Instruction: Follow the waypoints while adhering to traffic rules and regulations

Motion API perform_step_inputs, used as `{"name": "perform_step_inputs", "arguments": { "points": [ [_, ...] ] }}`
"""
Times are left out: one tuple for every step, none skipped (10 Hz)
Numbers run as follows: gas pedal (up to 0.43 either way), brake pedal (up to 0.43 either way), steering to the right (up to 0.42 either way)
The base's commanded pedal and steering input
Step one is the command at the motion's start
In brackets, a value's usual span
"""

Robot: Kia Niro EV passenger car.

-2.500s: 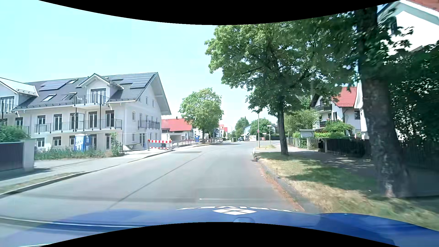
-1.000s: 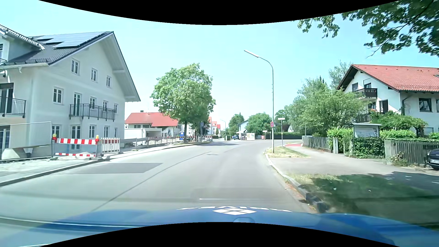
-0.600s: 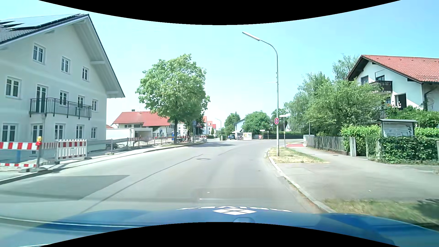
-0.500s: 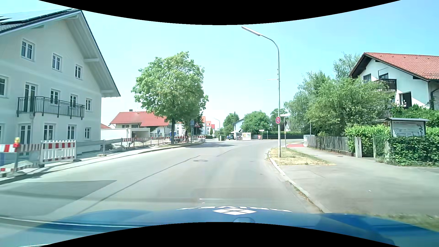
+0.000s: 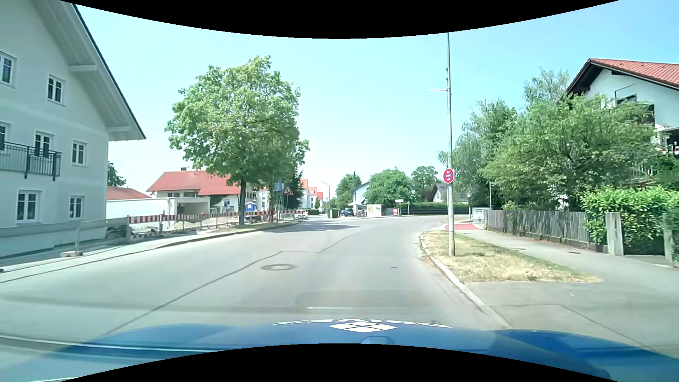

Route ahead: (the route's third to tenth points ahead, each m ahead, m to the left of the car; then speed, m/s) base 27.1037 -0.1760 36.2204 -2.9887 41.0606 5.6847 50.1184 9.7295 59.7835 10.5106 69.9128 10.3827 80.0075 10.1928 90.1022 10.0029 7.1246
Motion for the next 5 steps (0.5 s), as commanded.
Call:
{"name": "perform_step_inputs", "arguments": {
  "points": [
    [0.000, 0.146, 0.042],
    [0.000, 0.146, 0.045],
    [0.000, 0.146, 0.049],
    [0.000, 0.134, 0.054],
    [0.000, 0.134, 0.056]
  ]
}}
